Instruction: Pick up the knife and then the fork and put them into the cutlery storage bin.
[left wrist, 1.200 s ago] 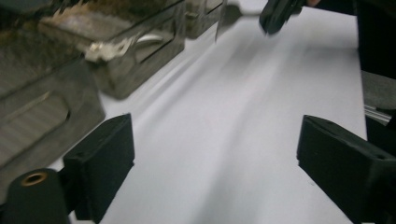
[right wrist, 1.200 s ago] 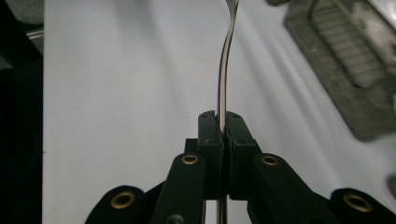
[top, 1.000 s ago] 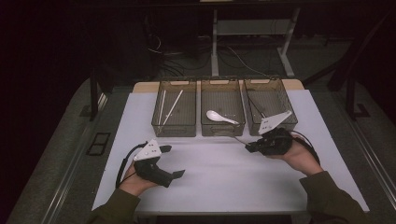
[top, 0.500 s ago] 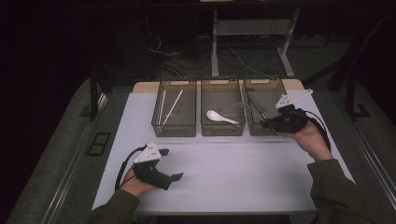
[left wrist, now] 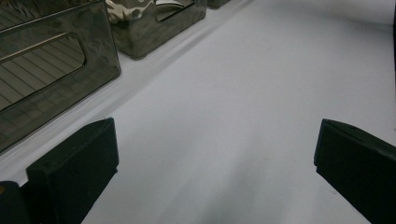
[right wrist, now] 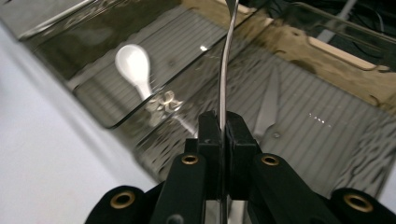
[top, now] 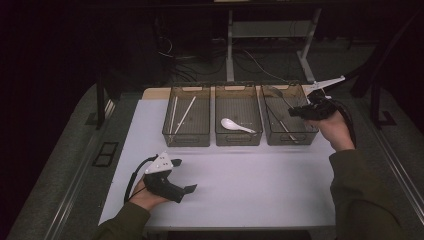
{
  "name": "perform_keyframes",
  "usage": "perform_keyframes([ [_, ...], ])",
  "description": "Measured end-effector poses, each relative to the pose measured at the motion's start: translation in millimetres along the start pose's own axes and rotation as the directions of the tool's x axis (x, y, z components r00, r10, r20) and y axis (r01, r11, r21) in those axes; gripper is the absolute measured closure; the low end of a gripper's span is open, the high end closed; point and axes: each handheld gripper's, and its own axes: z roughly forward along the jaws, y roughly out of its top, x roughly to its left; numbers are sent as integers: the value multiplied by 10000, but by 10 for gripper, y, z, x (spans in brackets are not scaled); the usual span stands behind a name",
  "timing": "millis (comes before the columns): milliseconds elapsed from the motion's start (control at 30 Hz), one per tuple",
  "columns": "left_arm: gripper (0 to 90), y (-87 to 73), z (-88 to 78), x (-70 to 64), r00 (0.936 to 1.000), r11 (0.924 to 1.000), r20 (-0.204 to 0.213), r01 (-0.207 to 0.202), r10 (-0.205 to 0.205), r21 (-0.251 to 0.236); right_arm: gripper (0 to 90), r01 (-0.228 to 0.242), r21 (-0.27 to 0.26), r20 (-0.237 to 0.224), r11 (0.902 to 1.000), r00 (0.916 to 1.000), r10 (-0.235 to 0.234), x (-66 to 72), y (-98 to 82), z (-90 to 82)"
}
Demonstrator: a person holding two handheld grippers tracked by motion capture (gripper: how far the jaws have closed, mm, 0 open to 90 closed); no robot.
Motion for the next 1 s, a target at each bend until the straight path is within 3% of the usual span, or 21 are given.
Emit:
perform_keyframes([
  [433, 0, -2, -12, -1, 10000, 10000, 88, -20, 21, -44, 865, -1187, 482, 726, 9918, 9907, 1150, -289, -7, 277],
  [1000, 0, 2, 5, -20, 9997, 9999, 232, -95, 94, 54, 863, -1439, 1731, 1107, 9743, 9858, 1259, -335, -115, 630],
])
